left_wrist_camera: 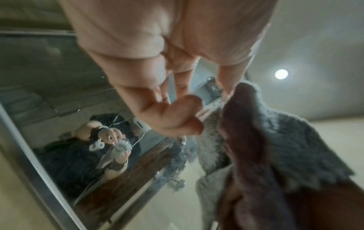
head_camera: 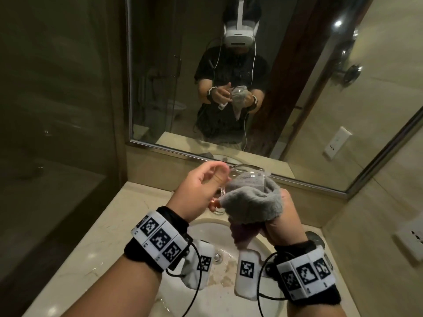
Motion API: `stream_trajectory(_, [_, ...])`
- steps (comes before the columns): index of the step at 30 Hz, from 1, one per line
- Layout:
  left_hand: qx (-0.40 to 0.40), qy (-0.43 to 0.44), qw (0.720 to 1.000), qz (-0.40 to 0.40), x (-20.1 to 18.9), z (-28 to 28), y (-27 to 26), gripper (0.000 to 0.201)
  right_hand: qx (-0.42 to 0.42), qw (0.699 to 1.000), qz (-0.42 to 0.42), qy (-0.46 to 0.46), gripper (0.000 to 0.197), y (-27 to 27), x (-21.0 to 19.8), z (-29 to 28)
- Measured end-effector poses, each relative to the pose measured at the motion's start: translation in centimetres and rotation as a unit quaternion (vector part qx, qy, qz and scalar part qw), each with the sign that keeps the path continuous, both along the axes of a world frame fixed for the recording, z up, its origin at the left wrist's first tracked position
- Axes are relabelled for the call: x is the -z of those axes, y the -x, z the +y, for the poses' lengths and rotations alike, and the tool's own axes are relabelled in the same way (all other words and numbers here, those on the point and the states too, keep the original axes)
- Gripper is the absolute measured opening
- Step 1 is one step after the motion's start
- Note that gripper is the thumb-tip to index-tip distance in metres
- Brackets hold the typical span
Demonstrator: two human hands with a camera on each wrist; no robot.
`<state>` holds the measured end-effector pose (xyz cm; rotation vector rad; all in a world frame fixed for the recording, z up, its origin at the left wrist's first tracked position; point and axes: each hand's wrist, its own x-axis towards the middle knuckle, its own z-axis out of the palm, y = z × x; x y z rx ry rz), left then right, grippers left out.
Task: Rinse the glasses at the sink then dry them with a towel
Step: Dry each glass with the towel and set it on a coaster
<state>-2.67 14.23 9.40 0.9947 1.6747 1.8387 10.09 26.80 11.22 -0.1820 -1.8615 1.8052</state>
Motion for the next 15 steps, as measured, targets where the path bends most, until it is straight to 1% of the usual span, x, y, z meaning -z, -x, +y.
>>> stream_trajectory(1, [-0.001, -0.003, 1.000, 0.017, 0.0, 0.0, 0.2, 0.045, -0.004, 1.000, -0.005, -0.002, 0.019, 0.0, 0.2, -0.1])
stream_trajectory(2, [0.002, -0.009, 0.999, 0.040, 0.1, 0.0, 0.3, 0.041, -0.015, 1.000, 0.001, 0.020, 0.018, 0.0, 0.0, -0.4])
stream_trajectory(4, [0.024, -0.028, 0.995, 0.098, 0.2, 0.0, 0.4, 0.041, -0.058, 0.994, 0.023, 0.092, 0.015, 0.1, 0.1, -0.5])
stream_trajectory(6, [0.026, -0.040, 0.991, 0.123, 0.5, 0.3, 0.3, 0.041, -0.055, 0.988, 0.039, 0.136, 0.014, 0.2, 0.3, 0.0])
stream_trajectory(7, [0.011, -0.039, 0.992, 0.120, 0.7, 0.5, 0.4, 0.039, -0.038, 0.990, 0.042, 0.128, 0.015, 0.3, 0.5, 0.2])
stream_trajectory(8, [-0.006, -0.039, 0.994, 0.103, 0.6, 0.6, 0.4, 0.038, 0.001, 0.997, 0.033, 0.072, 0.015, 0.5, 0.6, 0.6])
stream_trajectory(9, [-0.019, -0.040, 0.997, 0.067, 0.6, 0.5, 0.3, 0.038, 0.062, 0.998, 0.011, -0.031, 0.015, 0.5, 0.7, 0.8])
stream_trajectory(10, [-0.026, -0.045, 0.998, 0.019, 0.6, 0.6, 0.3, 0.039, 0.116, 0.987, -0.031, -0.103, 0.018, 0.6, 0.2, 0.7])
stream_trajectory(11, [-0.029, -0.049, 0.998, -0.025, 0.7, 0.6, 0.4, 0.040, 0.150, 0.982, -0.041, -0.108, 0.025, 0.8, -0.1, 0.7])
stream_trajectory(12, [-0.029, -0.053, 0.997, -0.054, 0.8, 0.6, 0.4, 0.039, 0.140, 0.987, -0.042, -0.072, 0.031, 0.7, -0.1, 0.7])
stream_trajectory(13, [-0.024, -0.056, 0.996, -0.070, 0.8, 0.5, 0.4, 0.039, 0.120, 0.992, -0.038, -0.010, 0.033, 0.7, 0.0, 0.6])
stream_trajectory(14, [-0.013, -0.062, 0.995, -0.078, 0.8, 0.5, 0.4, 0.040, 0.113, 0.993, -0.037, 0.010, 0.033, 0.7, -0.1, 0.2])
stream_trajectory(15, [0.004, -0.065, 0.995, -0.078, 0.8, 0.5, 0.3, 0.043, 0.085, 0.996, -0.026, 0.008, 0.026, 0.8, 0.0, 0.3])
